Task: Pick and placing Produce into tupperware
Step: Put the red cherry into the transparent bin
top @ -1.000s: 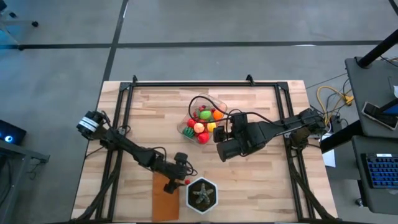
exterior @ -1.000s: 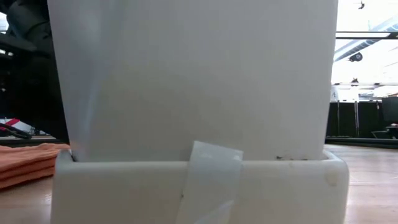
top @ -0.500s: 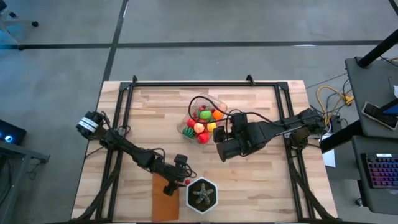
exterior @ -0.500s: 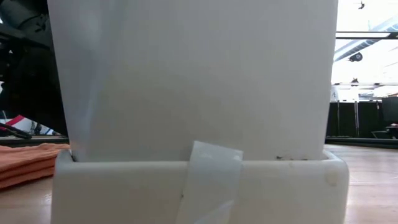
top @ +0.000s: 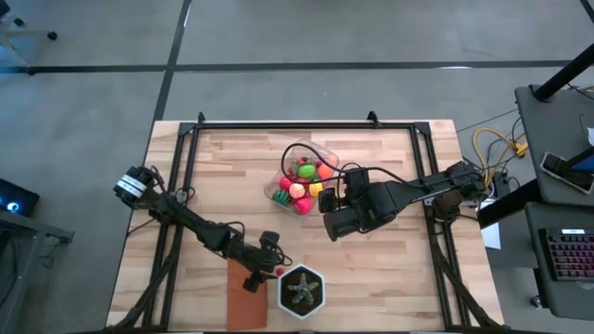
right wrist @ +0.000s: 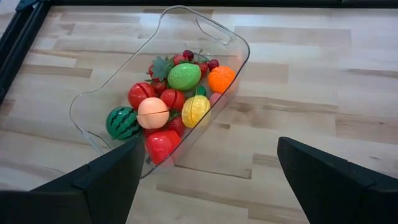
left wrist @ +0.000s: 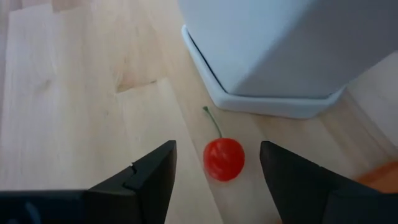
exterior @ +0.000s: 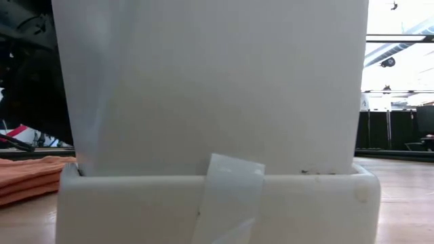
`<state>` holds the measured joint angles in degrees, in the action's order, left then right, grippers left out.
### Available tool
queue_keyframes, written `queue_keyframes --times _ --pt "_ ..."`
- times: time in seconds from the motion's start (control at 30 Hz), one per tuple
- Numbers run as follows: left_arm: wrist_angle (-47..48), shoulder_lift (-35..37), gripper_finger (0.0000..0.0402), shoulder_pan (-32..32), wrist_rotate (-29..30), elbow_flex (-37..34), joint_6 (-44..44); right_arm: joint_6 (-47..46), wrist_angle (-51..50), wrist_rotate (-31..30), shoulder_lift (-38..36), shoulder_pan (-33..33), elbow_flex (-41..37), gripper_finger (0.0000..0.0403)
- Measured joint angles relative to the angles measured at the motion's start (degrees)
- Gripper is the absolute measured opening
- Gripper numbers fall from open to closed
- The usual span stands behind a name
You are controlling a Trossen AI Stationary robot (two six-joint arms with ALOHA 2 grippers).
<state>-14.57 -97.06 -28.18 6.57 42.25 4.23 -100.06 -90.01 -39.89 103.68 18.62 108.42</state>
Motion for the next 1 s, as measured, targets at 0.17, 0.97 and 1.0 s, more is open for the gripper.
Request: queue_keyframes --times 0.17,0.97,1.0 --pt "-1.13 -0.04 0.0216 0.00 -0.22 -0.74 -0.31 -0.01 -0.01 -0.01 0.00 -0.01 0.00 0.0359" --pt "-3.94 -3.16 0.0216 -1.14 0.05 -0.41 -0.32 0.01 -0.01 -0.16 -0.02 -0.16 0.00 0.0359" --pt "-3.66 -3.45 0.0216 -1.14 0.04 -0.43 -0.24 0.01 -0.01 -0.16 -0.02 -0.16 0.00 0.0359"
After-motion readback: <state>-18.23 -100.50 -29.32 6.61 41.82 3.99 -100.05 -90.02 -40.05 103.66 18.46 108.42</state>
